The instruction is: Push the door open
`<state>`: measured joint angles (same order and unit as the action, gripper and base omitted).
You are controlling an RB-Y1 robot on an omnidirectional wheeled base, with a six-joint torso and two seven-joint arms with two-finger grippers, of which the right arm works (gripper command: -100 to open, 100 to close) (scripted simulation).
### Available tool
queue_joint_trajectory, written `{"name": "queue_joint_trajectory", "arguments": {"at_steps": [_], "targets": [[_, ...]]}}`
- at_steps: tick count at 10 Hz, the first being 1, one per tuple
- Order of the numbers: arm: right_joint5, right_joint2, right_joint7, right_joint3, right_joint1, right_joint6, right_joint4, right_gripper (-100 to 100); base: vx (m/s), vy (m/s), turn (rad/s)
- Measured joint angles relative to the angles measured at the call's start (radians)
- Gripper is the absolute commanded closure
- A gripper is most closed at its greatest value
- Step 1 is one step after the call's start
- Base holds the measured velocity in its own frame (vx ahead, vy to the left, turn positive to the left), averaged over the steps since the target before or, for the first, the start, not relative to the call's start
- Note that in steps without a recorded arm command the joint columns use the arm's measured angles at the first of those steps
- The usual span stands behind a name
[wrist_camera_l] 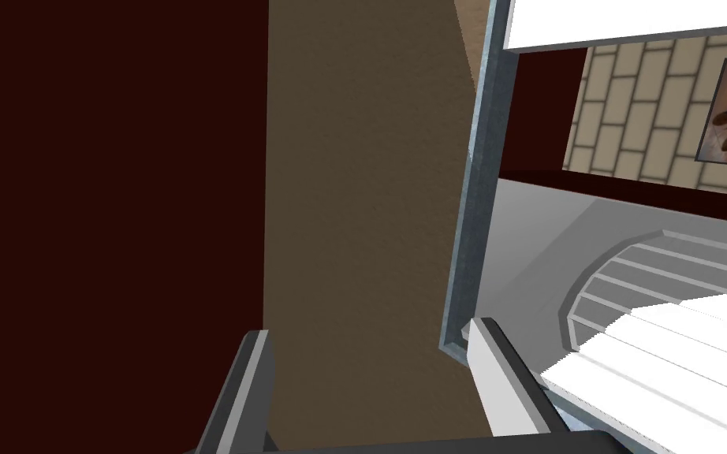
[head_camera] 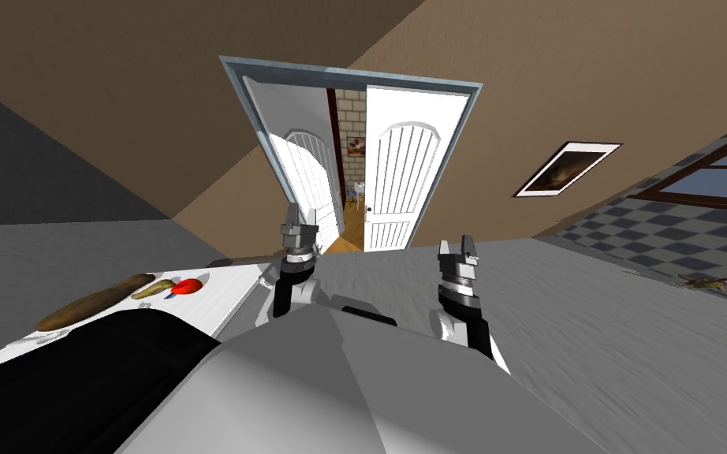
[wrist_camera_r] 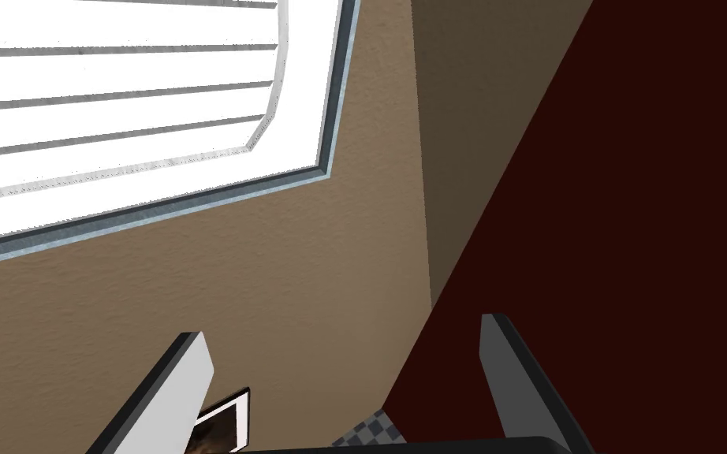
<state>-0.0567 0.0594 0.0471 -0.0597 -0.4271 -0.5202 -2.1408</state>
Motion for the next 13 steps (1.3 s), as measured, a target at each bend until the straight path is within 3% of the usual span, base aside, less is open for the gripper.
{"name": "queue_joint_trajectory", "arguments": {"at_steps": [3, 5, 6, 13], "targets": [[-0.003, 0.010, -0.016, -0.032, 0.036, 0.001, 0.062, -100, 0.123, 0.040, -0.088], [0.002, 0.006, -0.020, -0.076, 0.072, 0.000, 0.125, -100, 0.210, 0.067, -0.180], [-0.002, 0.016, -0.031, -0.089, 0.098, 0.015, 0.150, -100, 0.147, 0.095, -0.089], [-0.003, 0.026, -0.064, -0.181, 0.181, 0.044, 0.275, -100, 0.086, 0.046, -0.083]]}}
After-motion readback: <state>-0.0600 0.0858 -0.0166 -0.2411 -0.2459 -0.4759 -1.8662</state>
